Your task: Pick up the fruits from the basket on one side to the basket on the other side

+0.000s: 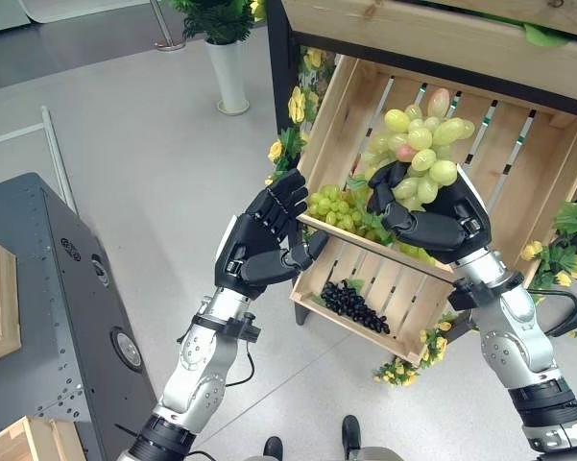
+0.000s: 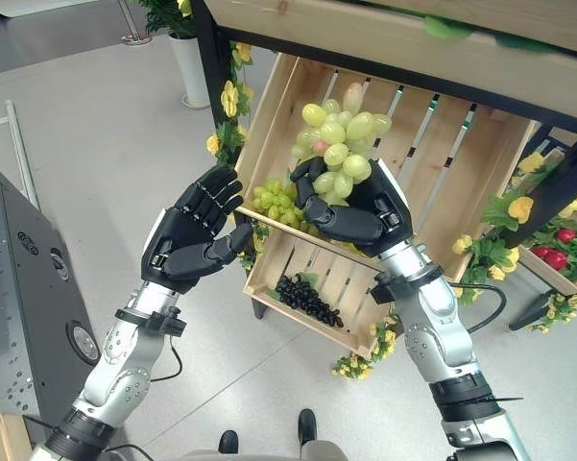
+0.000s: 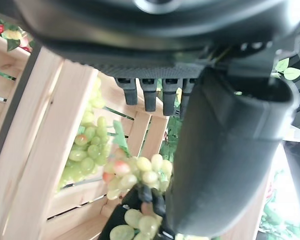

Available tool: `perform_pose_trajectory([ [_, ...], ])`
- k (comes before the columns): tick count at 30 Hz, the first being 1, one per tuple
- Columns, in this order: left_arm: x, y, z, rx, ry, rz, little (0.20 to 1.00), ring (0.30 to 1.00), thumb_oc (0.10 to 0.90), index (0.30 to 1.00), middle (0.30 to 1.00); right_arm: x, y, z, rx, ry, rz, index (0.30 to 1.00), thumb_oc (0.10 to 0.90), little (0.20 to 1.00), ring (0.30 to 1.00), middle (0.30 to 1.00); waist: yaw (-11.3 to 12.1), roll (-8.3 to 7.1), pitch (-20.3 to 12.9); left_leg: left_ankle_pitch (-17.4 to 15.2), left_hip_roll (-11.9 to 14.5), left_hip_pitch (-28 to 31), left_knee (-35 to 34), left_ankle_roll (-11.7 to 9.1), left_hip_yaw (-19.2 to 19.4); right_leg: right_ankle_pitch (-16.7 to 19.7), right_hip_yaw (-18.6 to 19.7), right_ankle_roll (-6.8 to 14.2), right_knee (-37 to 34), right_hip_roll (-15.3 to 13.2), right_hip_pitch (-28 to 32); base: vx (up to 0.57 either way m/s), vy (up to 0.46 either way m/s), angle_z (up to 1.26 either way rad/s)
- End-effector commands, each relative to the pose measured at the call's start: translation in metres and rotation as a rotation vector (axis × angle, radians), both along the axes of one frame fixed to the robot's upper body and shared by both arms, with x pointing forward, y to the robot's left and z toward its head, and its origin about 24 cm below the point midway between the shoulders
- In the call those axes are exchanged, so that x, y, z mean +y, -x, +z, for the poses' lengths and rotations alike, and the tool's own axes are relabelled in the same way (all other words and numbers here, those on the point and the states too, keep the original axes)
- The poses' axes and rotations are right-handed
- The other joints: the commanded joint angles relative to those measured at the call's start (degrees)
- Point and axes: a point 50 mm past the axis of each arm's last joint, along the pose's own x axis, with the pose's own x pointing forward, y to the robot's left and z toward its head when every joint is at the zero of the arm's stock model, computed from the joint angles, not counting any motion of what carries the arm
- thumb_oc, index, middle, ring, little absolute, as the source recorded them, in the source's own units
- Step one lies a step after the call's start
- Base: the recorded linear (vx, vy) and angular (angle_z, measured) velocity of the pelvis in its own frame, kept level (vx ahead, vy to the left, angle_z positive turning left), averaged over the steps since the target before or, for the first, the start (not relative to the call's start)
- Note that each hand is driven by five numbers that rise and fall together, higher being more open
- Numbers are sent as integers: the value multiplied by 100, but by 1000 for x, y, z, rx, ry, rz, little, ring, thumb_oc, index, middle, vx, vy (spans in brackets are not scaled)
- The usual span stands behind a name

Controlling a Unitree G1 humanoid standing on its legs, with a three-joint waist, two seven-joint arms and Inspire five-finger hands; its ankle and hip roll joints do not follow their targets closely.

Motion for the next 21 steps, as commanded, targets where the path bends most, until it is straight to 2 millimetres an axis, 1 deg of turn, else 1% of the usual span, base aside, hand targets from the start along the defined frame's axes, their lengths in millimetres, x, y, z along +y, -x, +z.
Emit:
perform_pose_trajectory([
  [1,-1,-5,38,-216,46,-33,900,900,800,900,900,-13,-8,55,-242,-80,-75,300,400,300,300,300,30,-206,-642,-157,-1,-284,10,156,-276,-248,-170,30,11,-212,388,13,-13,5],
  [3,-1,-4,39,-221,50,-35,900,900,800,900,900,-17,-14,45,-179,-42,-112,300,400,300,300,300,45,-214,-675,-155,17,-293,10,134,-316,-274,-214,23,11,-215,409,27,-2,3],
  [7,-2,-5,39,-222,51,-41,900,900,800,900,900,-25,-25,32,-82,0,-168,300,400,300,300,300,73,-231,-693,-135,35,-315,10,112,-351,-288,-284,18,11,-226,420,0,0,0],
  [8,-2,-5,39,-220,52,-45,900,900,800,900,900,-30,-31,26,-30,10,-188,300,400,300,300,300,90,-242,-697,-124,49,-322,10,99,-350,-287,-313,19,11,-235,422,0,0,0],
  [11,-4,-7,39,-221,50,-52,900,900,800,900,900,-41,-40,19,40,34,-243,300,400,300,300,300,130,-260,-689,-113,59,-329,10,86,-357,-285,-378,18,11,-251,431,18,-4,8],
  [12,-5,-8,39,-218,48,-53,900,900,800,900,900,-50,-46,14,88,36,-305,300,400,300,300,300,162,-264,-679,-146,75,-299,10,73,-359,-320,-422,19,11,-253,473,13,-4,15],
  [13,-5,-8,40,-219,48,-53,900,900,800,900,900,-52,-47,13,93,36,-313,300,400,300,300,300,163,-270,-676,-110,68,-322,10,76,-362,-289,-426,16,11,-262,451,21,-8,10],
  [14,-4,-10,40,-218,43,-51,900,900,800,900,900,-63,-52,9,137,22,-384,300,400,300,300,300,187,-276,-678,-112,68,-325,10,74,-369,-291,-453,11,11,-269,456,-5,-6,5],
  [16,-4,-10,40,-216,41,-49,900,900,800,900,900,-71,-54,6,166,10,-449,300,400,300,300,300,202,-275,-669,-109,71,-316,10,69,-370,-289,-468,7,11,-272,470,0,0,0],
  [17,-3,-11,41,-216,39,-48,900,900,800,900,900,-84,-57,2,211,-30,-536,300,400,300,300,300,233,-270,-654,-110,71,-306,10,69,-378,-290,-488,7,11,-276,489,0,0,0],
  [19,-2,-12,42,-218,36,-48,900,900,800,900,900,-97,-59,-4,274,-66,-597,300,400,300,300,300,260,-265,-627,-103,68,-297,10,66,-385,-282,-504,-1,11,-282,505,5,-9,3],
  [21,-1,-12,43,-220,33,-46,900,900,800,900,900,-105,-60,-9,328,-75,-663,300,400,300,300,300,273,-257,-603,-99,67,-292,10,61,-398,-277,-512,-3,11,-283,518,9,-17,5],
])
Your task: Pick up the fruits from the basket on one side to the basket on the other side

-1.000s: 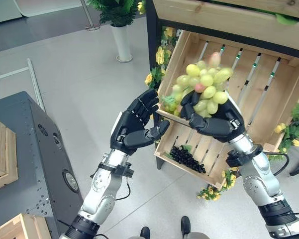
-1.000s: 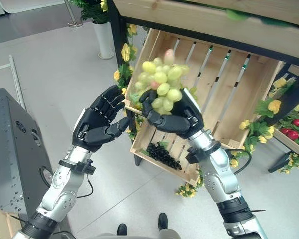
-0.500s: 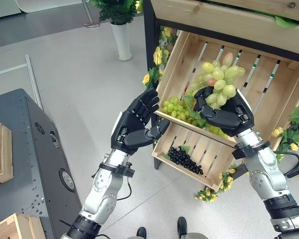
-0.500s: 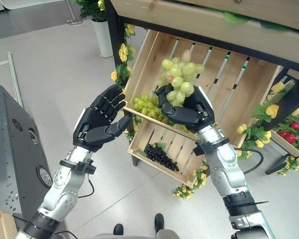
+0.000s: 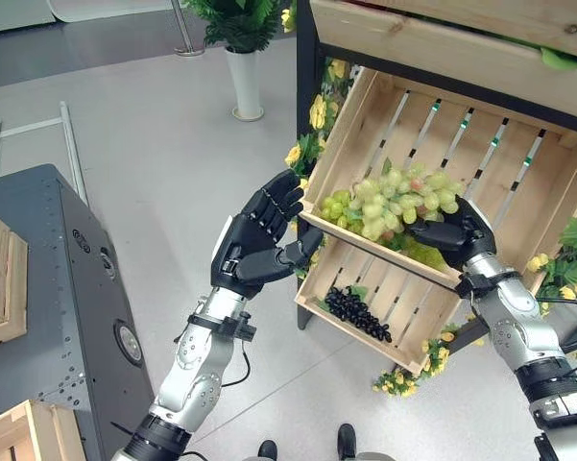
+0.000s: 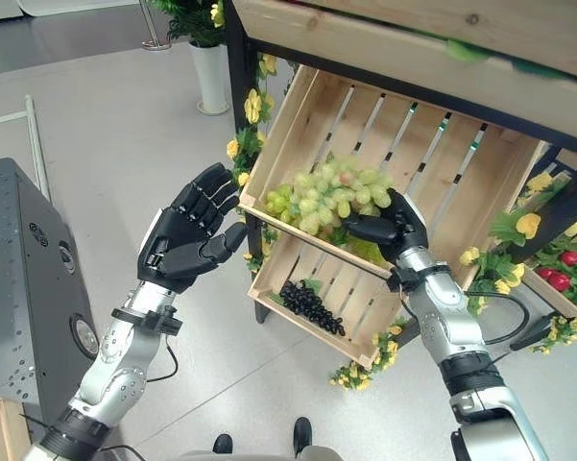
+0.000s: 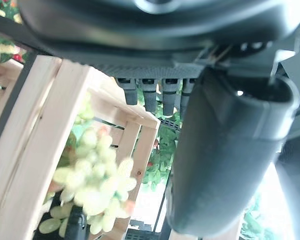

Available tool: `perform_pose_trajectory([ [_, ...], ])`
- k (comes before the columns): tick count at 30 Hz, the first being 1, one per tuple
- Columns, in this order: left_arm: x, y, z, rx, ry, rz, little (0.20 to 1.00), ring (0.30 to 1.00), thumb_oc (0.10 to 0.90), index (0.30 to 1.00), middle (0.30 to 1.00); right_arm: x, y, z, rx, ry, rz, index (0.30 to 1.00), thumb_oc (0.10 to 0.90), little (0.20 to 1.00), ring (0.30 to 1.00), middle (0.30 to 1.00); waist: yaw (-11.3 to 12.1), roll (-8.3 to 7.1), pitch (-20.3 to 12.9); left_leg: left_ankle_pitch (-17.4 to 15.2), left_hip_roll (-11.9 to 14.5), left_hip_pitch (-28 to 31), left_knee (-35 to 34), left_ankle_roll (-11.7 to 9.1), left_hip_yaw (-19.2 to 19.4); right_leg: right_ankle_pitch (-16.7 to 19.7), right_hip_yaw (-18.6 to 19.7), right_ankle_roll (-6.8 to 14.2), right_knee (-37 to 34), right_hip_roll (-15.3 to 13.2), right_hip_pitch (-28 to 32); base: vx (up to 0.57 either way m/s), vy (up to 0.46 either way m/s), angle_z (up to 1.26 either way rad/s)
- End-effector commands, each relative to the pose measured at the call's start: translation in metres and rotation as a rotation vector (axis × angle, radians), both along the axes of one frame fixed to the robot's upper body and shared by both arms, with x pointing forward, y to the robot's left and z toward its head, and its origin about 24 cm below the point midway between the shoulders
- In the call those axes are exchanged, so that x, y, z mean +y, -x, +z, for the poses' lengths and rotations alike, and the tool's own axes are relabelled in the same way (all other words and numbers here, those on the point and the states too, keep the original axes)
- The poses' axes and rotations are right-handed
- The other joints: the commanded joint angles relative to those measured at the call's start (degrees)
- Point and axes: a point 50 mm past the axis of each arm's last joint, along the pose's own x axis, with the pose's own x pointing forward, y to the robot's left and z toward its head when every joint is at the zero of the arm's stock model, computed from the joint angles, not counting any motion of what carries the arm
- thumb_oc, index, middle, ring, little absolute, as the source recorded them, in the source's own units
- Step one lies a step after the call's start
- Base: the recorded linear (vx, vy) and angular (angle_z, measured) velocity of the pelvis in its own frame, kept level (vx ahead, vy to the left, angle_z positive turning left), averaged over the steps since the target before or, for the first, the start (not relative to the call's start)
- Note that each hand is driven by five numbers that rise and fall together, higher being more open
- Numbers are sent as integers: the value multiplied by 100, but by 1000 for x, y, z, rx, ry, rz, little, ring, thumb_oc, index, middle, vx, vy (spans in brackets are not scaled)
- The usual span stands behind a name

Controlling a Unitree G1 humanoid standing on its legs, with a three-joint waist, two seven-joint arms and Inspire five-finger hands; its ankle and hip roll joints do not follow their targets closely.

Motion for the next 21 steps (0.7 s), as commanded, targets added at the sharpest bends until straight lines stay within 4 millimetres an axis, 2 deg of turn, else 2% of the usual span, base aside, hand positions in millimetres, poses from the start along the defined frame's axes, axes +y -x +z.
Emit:
perform_pose_trajectory([
  [1,-10,-10,44,-240,43,-52,900,900,800,900,900,-43,-15,46,-91,-60,-269,300,400,300,300,300,154,-66,-470,-102,61,-345,11,62,-238,-217,-256,53,32,-250,376,0,0,0],
  [6,-8,-11,45,-239,30,-47,900,900,800,900,900,-66,-13,45,-32,-39,-445,300,400,300,300,300,184,-68,-425,-90,60,-339,11,58,-240,-191,-269,57,32,-260,383,6,-18,3],
  [12,-8,-11,47,-240,18,-51,900,900,800,900,900,-89,-8,48,-8,-100,-668,300,400,300,300,300,214,-71,-385,-77,51,-354,11,59,-256,-162,-274,68,32,-257,374,1,-14,4],
  [16,-10,-12,50,-244,12,-49,900,900,800,900,900,-101,-5,48,66,10,-845,300,400,300,300,300,237,-70,-345,-65,41,-366,11,72,-267,-138,-257,80,32,-262,365,-1,0,1],
  [17,-10,-12,50,-244,12,-49,900,900,800,900,900,-101,-5,48,66,11,-845,300,400,300,300,300,237,-69,-343,-66,41,-365,11,72,-266,-138,-256,80,32,-262,366,0,-2,4],
  [21,-12,-12,51,-241,3,-54,900,900,800,900,900,-115,-1,54,150,223,-999,300,400,300,300,300,276,-80,-329,-55,28,-365,11,87,-282,-114,-258,99,32,-266,364,1,-1,1],
])
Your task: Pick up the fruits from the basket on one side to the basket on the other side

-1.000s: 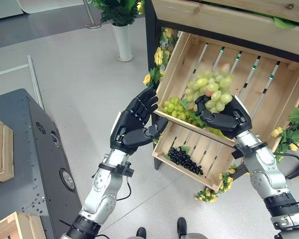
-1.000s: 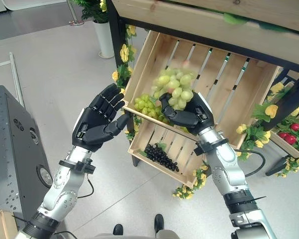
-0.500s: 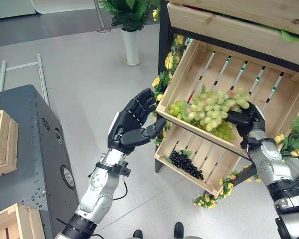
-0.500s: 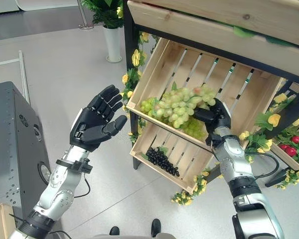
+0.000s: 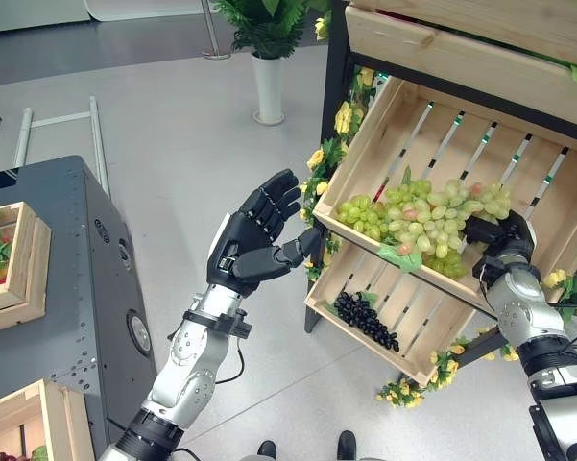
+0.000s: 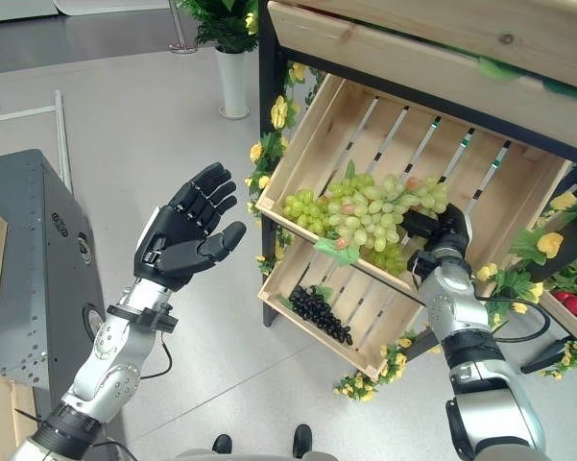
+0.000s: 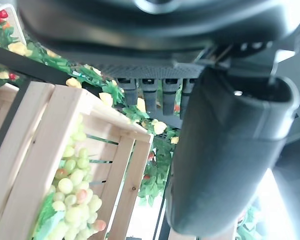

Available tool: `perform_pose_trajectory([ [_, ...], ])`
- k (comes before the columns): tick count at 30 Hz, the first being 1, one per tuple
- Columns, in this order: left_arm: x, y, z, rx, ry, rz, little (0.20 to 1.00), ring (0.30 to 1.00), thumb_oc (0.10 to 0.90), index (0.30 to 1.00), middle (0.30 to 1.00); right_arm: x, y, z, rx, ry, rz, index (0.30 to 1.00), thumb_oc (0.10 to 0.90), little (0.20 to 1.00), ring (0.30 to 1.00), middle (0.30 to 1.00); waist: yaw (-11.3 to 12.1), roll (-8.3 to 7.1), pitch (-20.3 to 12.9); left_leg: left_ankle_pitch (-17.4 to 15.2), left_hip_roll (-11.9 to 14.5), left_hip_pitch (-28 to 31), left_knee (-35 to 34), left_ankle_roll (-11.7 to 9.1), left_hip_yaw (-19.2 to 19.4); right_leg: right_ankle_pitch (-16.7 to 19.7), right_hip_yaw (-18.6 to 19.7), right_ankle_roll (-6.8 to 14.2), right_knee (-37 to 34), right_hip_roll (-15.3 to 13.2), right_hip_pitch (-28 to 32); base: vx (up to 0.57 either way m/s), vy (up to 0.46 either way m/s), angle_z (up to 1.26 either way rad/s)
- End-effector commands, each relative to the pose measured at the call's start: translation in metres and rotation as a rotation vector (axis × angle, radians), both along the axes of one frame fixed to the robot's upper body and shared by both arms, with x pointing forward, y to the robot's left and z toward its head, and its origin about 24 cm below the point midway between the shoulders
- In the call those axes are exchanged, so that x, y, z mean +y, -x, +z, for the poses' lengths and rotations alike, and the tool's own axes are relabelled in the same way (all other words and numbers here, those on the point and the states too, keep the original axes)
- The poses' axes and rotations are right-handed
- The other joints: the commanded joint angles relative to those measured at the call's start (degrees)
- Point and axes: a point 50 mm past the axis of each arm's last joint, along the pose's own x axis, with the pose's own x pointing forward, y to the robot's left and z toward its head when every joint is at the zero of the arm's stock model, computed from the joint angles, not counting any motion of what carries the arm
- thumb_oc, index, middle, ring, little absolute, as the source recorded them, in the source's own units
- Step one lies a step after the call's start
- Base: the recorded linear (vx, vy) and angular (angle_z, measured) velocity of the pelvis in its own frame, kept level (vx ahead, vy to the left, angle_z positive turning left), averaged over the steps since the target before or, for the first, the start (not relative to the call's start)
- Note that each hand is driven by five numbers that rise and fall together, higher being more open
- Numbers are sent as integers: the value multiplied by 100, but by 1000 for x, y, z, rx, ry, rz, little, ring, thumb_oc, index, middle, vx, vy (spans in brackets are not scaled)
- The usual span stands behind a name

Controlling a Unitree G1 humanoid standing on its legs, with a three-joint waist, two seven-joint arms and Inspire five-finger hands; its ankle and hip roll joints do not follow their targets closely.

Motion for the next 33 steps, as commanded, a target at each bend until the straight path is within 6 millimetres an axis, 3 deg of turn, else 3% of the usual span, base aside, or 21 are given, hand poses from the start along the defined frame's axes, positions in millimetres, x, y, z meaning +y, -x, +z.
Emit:
perform_pose_trajectory([
  [1,-13,-10,51,-254,16,-58,900,900,800,900,900,-80,15,64,25,335,-441,300,400,300,300,300,19,-83,-317,-79,44,-336,10,110,-174,-120,-224,102,31,-247,341,0,0,0],
  [4,-13,-10,51,-254,11,-61,900,900,800,900,900,-90,18,70,114,483,-485,300,400,300,300,300,39,-94,-298,-72,46,-338,10,119,-167,-111,-220,119,31,-253,341,0,-1,2],
  [5,-13,-9,52,-254,10,-62,900,900,800,900,900,-94,20,75,161,568,-514,498,532,498,498,498,45,-98,-296,-69,45,-343,10,120,-162,-106,-217,126,31,-253,335,0,0,0],
  [6,-13,-9,52,-254,9,-62,900,900,800,900,900,-95,20,76,167,584,-517,571,580,571,571,571,45,-98,-297,-68,46,-344,10,120,-160,-104,-214,128,31,-252,334,0,0,0],
  [7,-13,-9,54,-256,8,-62,900,900,800,900,900,-99,23,79,187,634,-545,900,800,900,900,900,47,-105,-291,-65,43,-350,10,122,-152,-101,-205,137,31,-250,329,0,0,0],
  [11,-11,-9,57,-258,2,-67,900,900,800,900,900,-105,28,89,239,810,-594,900,800,900,900,900,29,-110,-277,-75,41,-349,10,135,-142,-91,-187,160,31,-247,319,0,0,0],
  [13,-10,-10,58,-259,1,-70,900,900,800,900,900,-108,30,97,277,944,-609,900,800,900,900,900,17,-112,-265,-77,44,-342,10,141,-125,-88,-173,171,31,-246,322,0,0,0],
  [15,-9,-9,60,-259,-1,-75,900,900,800,900,900,-113,35,112,350,1186,-625,900,800,900,900,900,6,-121,-261,-77,44,-349,10,148,-108,-85,-162,196,31,-247,311,0,0,0],
  [16,-8,-9,61,-259,-1,-74,900,900,800,900,900,-113,35,114,357,1214,-625,900,800,900,900,900,2,-121,-262,-78,45,-350,10,149,-104,-86,-160,200,31,-246,309,0,0,0],
  [21,0,-6,62,-264,-6,-65,900,900,800,900,900,-111,37,143,418,1522,-524,900,800,900,900,900,-78,-166,-275,-93,56,-375,10,154,-39,-83,-122,249,31,-246,268,0,0,0],
  [27,9,-5,65,-271,-22,-39,900,900,800,900,900,-96,35,136,536,1558,-190,900,800,900,900,900,-205,-238,-256,-95,76,-394,10,156,20,-63,-53,271,44,-226,215,-13,-3,-7],
  [29,14,-5,66,-271,-29,-29,900,900,800,900,900,-96,40,142,544,1571,-157,900,800,900,900,900,-256,-279,-251,-98,83,-387,10,161,48,-51,-39,274,50,-213,203,-1,-7,-11],
  [33,13,-5,64,-269,-34,-7,900,900,800,900,900,-81,38,171,371,1628,-156,900,800,900,900,900,-322,-335,-274,-123,68,-370,10,173,70,-44,3,281,48,-191,197,7,13,-6],
])
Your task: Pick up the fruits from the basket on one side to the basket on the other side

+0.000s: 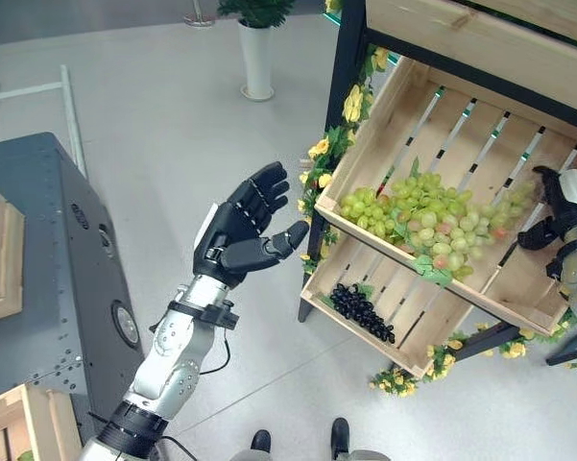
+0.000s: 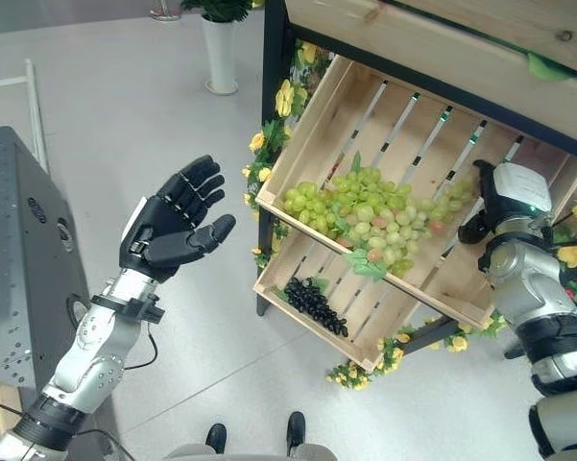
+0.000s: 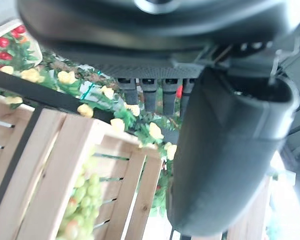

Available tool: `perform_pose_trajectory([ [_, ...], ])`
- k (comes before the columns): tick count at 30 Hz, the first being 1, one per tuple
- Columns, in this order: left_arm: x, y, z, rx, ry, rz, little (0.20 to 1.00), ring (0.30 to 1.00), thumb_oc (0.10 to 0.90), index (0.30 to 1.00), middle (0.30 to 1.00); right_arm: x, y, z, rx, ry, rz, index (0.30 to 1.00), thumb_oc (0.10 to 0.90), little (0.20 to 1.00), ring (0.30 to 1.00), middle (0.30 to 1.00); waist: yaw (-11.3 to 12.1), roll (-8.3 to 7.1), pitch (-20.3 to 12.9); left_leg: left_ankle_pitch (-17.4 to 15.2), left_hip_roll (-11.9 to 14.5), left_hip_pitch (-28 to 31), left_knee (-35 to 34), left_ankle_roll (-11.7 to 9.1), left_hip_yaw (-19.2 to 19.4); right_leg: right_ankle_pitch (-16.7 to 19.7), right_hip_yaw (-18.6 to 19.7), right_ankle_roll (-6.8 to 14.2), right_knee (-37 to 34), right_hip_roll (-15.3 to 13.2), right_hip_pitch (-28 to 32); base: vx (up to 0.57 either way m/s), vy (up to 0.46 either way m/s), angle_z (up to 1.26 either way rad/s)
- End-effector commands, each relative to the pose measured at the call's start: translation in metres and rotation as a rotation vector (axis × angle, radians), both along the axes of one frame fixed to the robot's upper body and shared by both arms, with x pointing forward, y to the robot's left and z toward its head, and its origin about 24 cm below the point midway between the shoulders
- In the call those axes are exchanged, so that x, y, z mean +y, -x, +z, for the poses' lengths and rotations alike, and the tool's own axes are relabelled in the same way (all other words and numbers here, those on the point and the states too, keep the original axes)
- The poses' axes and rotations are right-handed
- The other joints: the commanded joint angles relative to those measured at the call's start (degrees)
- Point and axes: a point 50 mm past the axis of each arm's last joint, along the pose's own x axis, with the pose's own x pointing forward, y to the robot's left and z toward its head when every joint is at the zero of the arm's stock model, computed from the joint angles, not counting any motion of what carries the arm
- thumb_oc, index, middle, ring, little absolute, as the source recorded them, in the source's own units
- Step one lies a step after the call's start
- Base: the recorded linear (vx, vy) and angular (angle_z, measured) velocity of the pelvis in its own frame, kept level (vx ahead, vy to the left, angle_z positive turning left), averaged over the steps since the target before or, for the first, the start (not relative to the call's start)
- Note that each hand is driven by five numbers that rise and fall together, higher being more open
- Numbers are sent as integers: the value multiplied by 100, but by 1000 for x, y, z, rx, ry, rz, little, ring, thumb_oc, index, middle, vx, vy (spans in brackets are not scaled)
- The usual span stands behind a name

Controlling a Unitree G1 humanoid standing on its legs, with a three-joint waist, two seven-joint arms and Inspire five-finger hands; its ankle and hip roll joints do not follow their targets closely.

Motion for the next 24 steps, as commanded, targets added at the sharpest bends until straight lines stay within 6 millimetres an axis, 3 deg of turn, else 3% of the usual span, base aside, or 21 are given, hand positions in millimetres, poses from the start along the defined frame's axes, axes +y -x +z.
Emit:
perform_pose_trajectory([
  [1,-12,3,48,-242,22,-73,900,900,800,900,900,-29,16,98,-237,251,-77,900,800,900,900,900,-156,11,-483,-58,193,-291,10,51,-96,-49,-149,133,29,-108,335,6,44,-2],
  [4,-11,5,47,-245,32,-64,900,900,800,900,900,-5,13,103,-314,115,64,900,800,900,900,900,-198,24,-509,-79,172,-300,10,57,-80,-58,-138,146,34,-120,307,-1,64,-3],
  [6,-11,5,45,-248,42,-47,900,900,800,900,900,26,11,90,-336,-95,246,900,800,900,900,900,-266,49,-506,-100,149,-297,10,77,-59,-66,-107,151,53,-141,280,-8,87,-8],
  [8,-11,4,44,-250,43,-39,900,900,800,900,900,42,14,77,-390,-202,352,900,800,900,900,900,-277,65,-487,-134,120,-271,10,101,-48,-75,-98,164,85,-171,273,-2,85,-16],
  [14,-14,3,41,-259,50,-17,900,900,800,900,900,73,19,63,-548,-325,528,900,800,900,900,900,-240,162,-443,-217,-3,-220,10,191,-22,-67,-143,254,174,-325,246,-3,117,-9],
  [24,-13,7,37,-273,48,18,900,900,800,900,900,114,31,55,-593,-412,776,900,800,900,900,900,-103,329,-325,-252,-269,-179,10,371,-156,97,-120,376,754,-625,-70,-26,170,-2],
])
